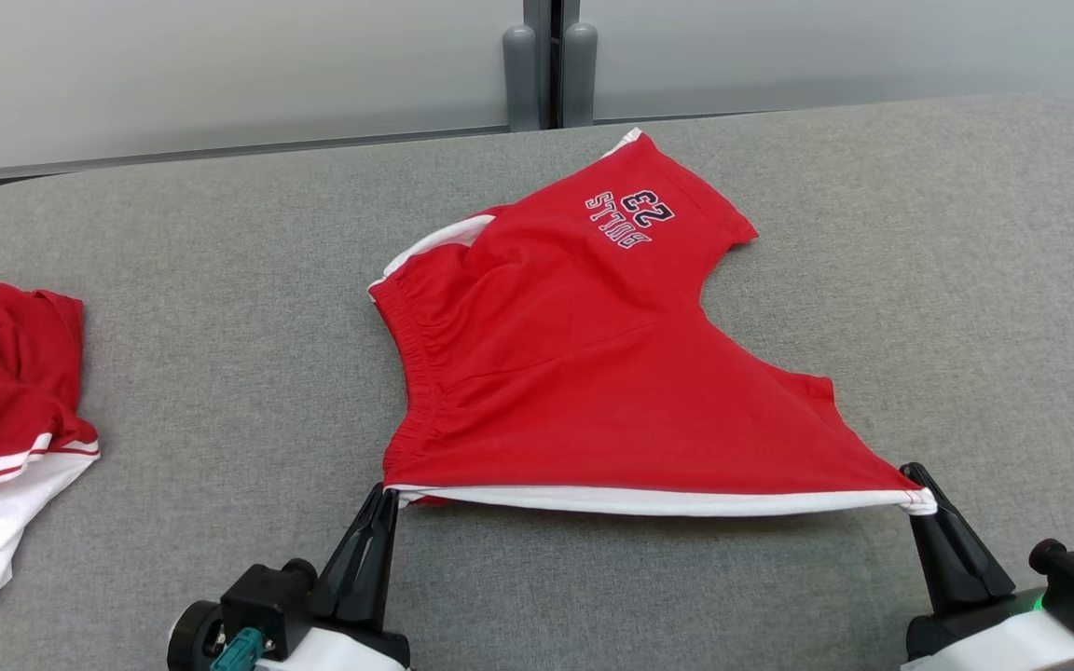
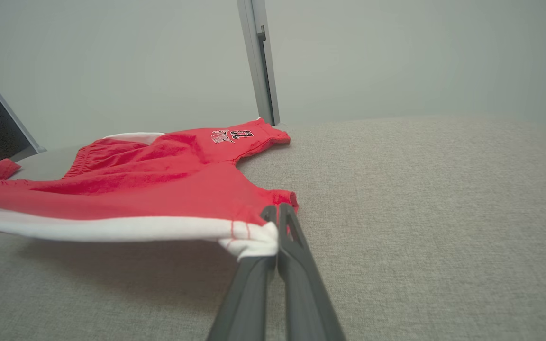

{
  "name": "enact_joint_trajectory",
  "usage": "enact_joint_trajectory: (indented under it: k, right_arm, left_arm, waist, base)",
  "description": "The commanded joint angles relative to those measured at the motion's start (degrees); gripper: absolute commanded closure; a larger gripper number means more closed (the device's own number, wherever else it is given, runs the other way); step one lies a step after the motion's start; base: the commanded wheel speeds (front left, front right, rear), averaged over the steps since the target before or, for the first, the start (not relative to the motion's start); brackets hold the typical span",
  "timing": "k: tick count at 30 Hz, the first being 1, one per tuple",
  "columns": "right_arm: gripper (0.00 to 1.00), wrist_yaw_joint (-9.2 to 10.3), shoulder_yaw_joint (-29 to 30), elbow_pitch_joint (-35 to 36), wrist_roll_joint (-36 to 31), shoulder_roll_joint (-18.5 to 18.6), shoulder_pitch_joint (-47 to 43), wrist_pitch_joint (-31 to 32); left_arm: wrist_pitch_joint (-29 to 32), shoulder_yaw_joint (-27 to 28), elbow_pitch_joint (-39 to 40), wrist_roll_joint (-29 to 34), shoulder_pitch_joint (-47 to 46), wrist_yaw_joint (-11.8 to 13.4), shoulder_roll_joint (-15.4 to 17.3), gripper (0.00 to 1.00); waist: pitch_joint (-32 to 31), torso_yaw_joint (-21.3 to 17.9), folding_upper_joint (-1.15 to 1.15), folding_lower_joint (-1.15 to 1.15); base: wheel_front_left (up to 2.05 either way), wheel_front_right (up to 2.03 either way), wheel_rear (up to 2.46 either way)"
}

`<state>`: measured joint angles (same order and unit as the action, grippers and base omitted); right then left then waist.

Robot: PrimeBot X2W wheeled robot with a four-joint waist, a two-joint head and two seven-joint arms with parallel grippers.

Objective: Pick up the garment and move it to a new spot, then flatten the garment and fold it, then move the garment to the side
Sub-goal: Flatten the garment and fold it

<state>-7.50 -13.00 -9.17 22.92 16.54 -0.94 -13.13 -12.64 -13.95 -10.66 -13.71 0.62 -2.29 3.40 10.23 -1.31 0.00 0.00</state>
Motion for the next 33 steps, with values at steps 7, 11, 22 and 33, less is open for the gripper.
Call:
enact_joint_trajectory:
  k: [7,11,22,33]
  right_arm:
    - [1.0,0.01,2.9,3.8,-1.3,-1.0,-2.5,3.0]
    - [1.0,0.01,3.4,4.7,-1.6,-1.3,-2.7,4.0]
    - [1.0,0.01,4.1,5.7,-1.2,1.6,5.8,5.0]
    - [1.0,0.01,0.0,-1.2,1.8,10.6,31.0,5.9]
  left_arm:
    - [2.4,-0.5,3.0,-0.6,1.1,0.9,0.7,1.0]
    - [3.1,-0.7,3.9,-0.7,0.6,1.0,1.0,1.0]
    - [6.6,-1.4,5.5,-0.2,-6.9,1.1,1.2,1.0]
    - [6.1,-4.4,-2.8,-3.7,-27.7,-0.3,-0.2,1.0]
  waist:
    - [-0.6,0.2,0.0,0.0]
    - [-0.5,0.4,0.0,0.0]
    - [4.7,1.7,0.0,0.0]
    - [18.0,7.2,0.0,0.0]
  base:
    - [0.0,0.0,0.0]
    - [0.0,0.0,0.0]
    - [0.0,0.0,0.0]
    - [0.0,0.0,0.0]
